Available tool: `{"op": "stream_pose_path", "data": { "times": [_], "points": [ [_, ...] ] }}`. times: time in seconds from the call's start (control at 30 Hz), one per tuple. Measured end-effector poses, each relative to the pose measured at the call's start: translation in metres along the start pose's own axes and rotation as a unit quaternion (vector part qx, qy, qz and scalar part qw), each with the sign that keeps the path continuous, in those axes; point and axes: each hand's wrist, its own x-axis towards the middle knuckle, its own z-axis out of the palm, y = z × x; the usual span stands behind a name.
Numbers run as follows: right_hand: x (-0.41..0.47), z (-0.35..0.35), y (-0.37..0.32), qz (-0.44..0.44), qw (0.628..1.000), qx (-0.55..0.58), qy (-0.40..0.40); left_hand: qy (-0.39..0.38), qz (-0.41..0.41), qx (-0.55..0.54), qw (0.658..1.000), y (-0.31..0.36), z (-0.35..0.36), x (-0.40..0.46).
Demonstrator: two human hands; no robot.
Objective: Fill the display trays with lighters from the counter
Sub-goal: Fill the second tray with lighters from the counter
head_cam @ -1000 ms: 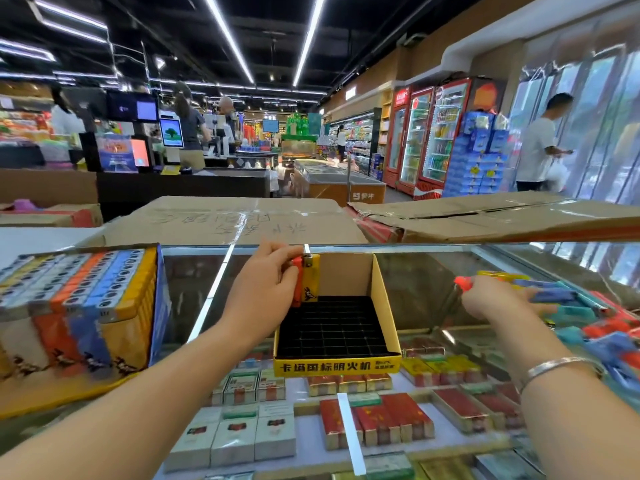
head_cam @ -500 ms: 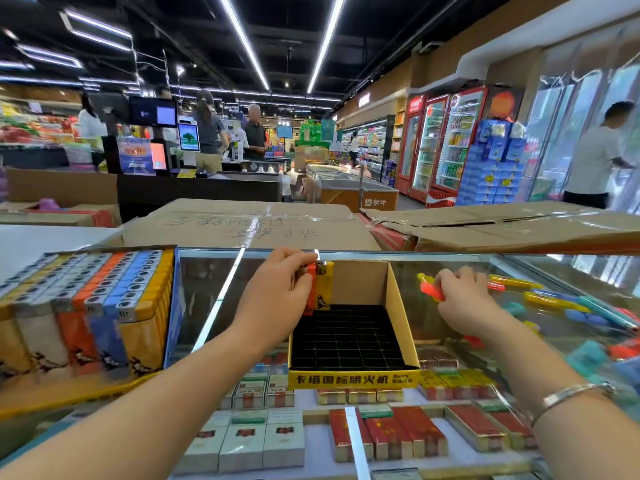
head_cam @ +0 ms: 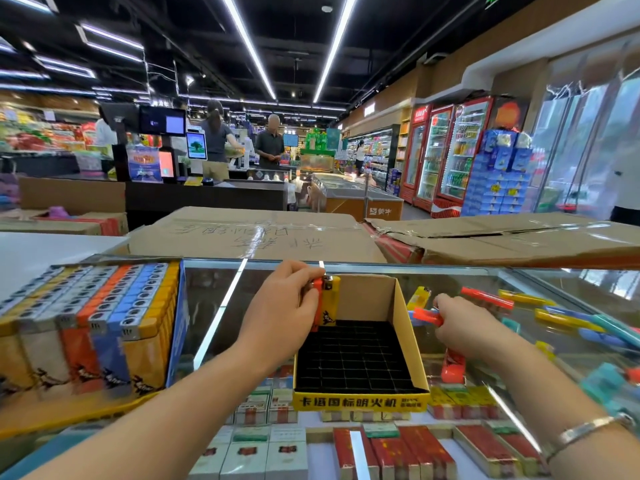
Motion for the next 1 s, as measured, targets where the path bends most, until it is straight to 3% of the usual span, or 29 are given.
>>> {"op": "stream_pose_path", "data": {
  "times": [0.33,0.47,0.57,0.67,0.77,0.87,1.0],
  "points": [
    [-0.005,0.006,-0.006,0.015,0.99,-0.073,0.122,0.001,0.001,0.016,1.0,0.001,-0.001,0.0],
    [-0.008,-0.005,-0.002,0.059,0.988,-0.016,0.139,0.005,0.002,0.028,1.0,0.002,-0.001,0.0],
    [-0.011,-0.019,0.008,0.093,0.988,0.064,0.102,0.009,0.003,0.035,0.999,0.003,-0.002,-0.001],
    [-0.019,-0.028,0.009,0.078,0.984,0.161,0.008,0.009,0.001,0.043,0.999,0.003,-0.003,-0.001],
    [-0.025,-0.029,0.005,0.06,0.99,0.105,-0.078,0.008,0.0,0.047,0.999,0.005,-0.003,-0.002],
    [-0.026,-0.025,0.002,0.043,0.991,0.09,-0.091,0.009,-0.004,0.052,0.999,0.006,-0.004,-0.002],
    [-0.018,-0.014,-0.012,0.002,0.982,0.18,-0.062,0.009,-0.004,0.053,0.999,0.007,-0.004,-0.002]
  ]
}}
